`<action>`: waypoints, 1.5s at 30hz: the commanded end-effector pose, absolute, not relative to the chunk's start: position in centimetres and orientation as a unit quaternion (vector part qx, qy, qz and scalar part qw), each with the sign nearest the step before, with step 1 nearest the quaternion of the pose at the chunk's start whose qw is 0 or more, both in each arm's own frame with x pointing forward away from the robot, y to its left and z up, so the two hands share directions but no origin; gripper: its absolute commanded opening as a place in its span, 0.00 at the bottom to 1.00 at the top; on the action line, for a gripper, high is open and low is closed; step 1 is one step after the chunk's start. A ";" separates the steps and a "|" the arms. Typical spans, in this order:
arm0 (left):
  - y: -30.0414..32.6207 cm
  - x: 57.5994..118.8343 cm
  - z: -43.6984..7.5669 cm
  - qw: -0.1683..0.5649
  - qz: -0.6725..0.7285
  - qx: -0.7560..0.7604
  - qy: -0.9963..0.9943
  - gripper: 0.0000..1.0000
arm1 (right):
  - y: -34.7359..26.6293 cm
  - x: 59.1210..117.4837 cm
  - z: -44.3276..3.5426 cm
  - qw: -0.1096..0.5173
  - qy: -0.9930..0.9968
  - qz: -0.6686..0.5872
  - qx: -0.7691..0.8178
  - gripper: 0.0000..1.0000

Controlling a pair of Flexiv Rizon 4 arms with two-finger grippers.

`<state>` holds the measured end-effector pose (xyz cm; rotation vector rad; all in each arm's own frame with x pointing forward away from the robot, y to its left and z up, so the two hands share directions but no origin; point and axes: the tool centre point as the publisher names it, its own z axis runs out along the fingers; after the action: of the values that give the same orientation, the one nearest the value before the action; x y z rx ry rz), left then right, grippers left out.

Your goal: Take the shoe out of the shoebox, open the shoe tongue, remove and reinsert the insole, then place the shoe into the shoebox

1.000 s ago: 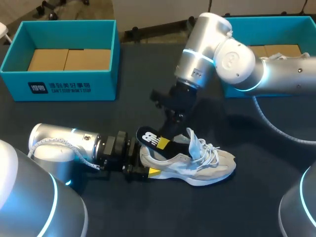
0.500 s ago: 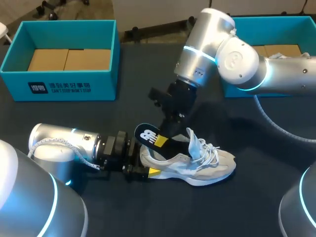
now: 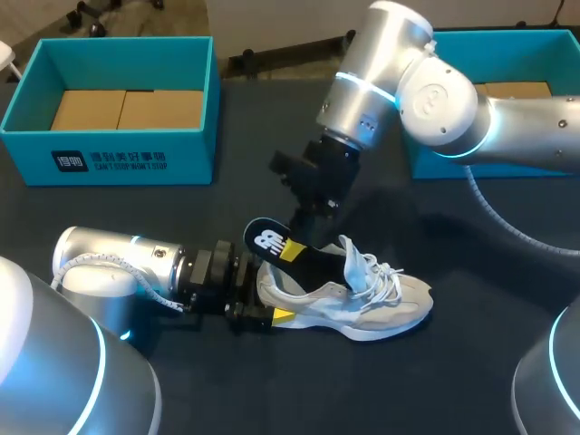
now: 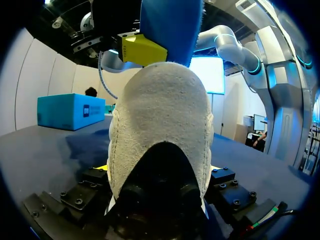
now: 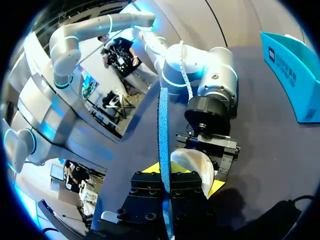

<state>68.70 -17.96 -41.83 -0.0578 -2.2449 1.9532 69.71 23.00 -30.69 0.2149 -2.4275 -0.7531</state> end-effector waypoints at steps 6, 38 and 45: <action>-18.0 68.9 -42.2 0.082 0.654 -0.019 -0.752 0.00 | 26.9 70.0 -27.5 0.257 -0.890 -0.346 0.148 0.00; -18.0 68.9 -42.2 0.082 0.654 -0.019 -0.752 0.00 | 25.5 70.3 -15.5 0.152 -0.848 -0.499 0.095 0.00; -18.0 68.9 -42.2 0.082 0.654 -0.019 -0.752 0.00 | 24.1 70.3 -11.8 0.140 -0.854 -0.499 0.041 0.00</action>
<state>68.70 -17.96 -41.84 -0.0578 -2.2450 1.9530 71.00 25.43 -13.46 0.1747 -2.4142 -1.4437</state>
